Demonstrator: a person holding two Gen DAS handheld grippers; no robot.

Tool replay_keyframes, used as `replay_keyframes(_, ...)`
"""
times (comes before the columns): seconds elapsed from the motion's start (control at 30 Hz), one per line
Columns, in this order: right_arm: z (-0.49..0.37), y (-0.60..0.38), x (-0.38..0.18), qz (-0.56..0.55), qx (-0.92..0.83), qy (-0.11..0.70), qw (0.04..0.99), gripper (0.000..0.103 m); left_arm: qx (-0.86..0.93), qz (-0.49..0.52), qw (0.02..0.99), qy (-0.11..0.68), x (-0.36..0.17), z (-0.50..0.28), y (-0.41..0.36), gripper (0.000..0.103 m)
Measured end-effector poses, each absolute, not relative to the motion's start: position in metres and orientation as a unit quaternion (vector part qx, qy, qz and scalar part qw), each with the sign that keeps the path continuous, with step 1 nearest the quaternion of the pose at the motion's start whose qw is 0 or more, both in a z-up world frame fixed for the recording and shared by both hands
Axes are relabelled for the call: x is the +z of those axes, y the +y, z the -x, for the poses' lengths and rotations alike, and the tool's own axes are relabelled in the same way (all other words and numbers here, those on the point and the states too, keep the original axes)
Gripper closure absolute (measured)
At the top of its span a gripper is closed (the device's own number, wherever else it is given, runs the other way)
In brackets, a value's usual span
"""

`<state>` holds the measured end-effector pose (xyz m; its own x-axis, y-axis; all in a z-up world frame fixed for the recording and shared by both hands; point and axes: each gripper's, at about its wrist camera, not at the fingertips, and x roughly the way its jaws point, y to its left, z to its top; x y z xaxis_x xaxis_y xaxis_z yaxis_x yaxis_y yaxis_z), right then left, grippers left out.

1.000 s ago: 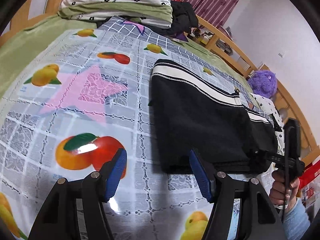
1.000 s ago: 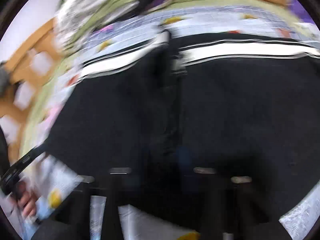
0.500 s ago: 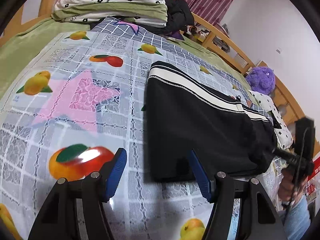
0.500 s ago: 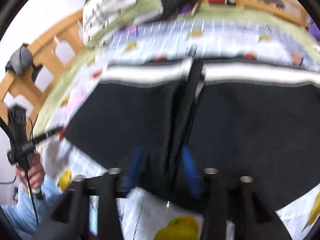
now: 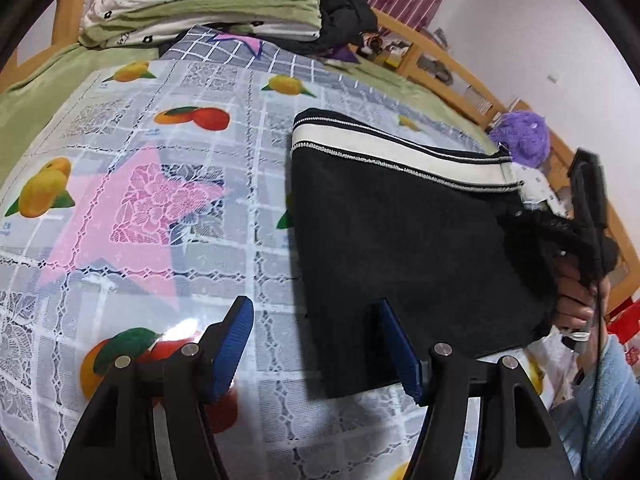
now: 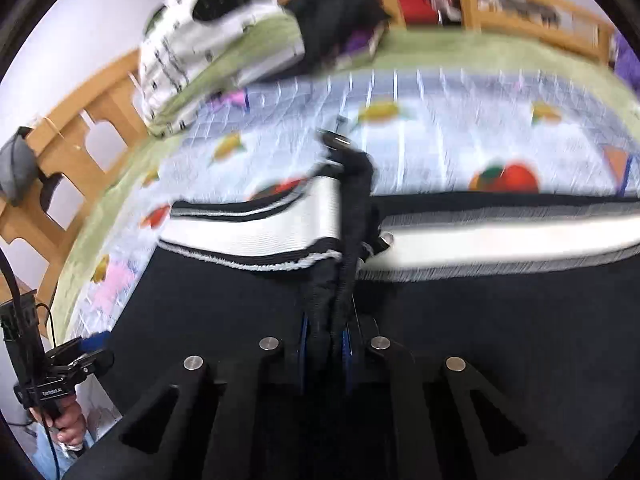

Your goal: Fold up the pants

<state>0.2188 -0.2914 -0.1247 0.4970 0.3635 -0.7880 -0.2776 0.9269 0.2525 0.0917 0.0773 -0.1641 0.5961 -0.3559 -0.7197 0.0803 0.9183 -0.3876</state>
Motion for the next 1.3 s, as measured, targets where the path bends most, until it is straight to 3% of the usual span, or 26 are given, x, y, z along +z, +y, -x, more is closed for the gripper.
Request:
replay_keyframes(0.13, -0.226, -0.281, -0.169, -0.01, 0.137, 0.523, 0.842, 0.083, -0.123, 0.168, 0.872, 0.443, -0.167, -0.097, 0.072, 0.04)
replay_keyframes(0.27, -0.21, -0.279, -0.142, 0.035, 0.117, 0.505, 0.854, 0.076, -0.12, 0.154, 0.876, 0.441, -0.16, -0.094, 0.07, 0.04)
replay_keyframes(0.4, -0.168, -0.303, -0.11, 0.015, 0.111, 0.484, 0.868, 0.06, -0.119, 0.158, 0.876, 0.441, -0.158, -0.1, 0.07, 0.04)
replay_keyframes(0.7, -0.063, -0.365, -0.121, -0.123, 0.055, 0.507, 0.852, 0.06, -0.14, 0.178, 0.86, 0.458, -0.172, -0.14, 0.059, 0.044)
replay_keyframes(0.9, -0.04, -0.382, -0.155, -0.209, 0.03, 0.512, 0.832, 0.06, -0.139, 0.172, 0.86, 0.46, -0.176, -0.151, 0.052, 0.071)
replay_keyframes(0.97, -0.048, -0.389, -0.163, -0.255, 0.031, 0.495, 0.83, 0.06, -0.144, 0.19, 0.857, 0.456, -0.175, -0.152, 0.057, 0.086)
replay_keyframes(1.0, -0.053, -0.392, -0.167, -0.279, 0.03, 0.488, 0.826, 0.06, -0.147, 0.198, 0.856, 0.454, -0.174, -0.152, 0.059, 0.088)
replay_keyframes(1.03, -0.057, -0.394, -0.17, -0.296, 0.03, 0.483, 0.823, 0.062, -0.151, 0.207, 0.855, 0.45, -0.172, -0.152, 0.061, 0.09)
replay_keyframes(1.1, -0.07, -0.393, -0.177, -0.308, 0.022, 0.487, 0.817, 0.089, -0.148, 0.223, 0.857, 0.44, -0.167, -0.15, 0.064, 0.091)
replay_keyframes(1.3, -0.065, -0.362, -0.146, -0.297, 0.015, 0.46, 0.836, 0.092, -0.149, 0.24, 0.873, 0.398, -0.124, -0.132, 0.109, 0.092)
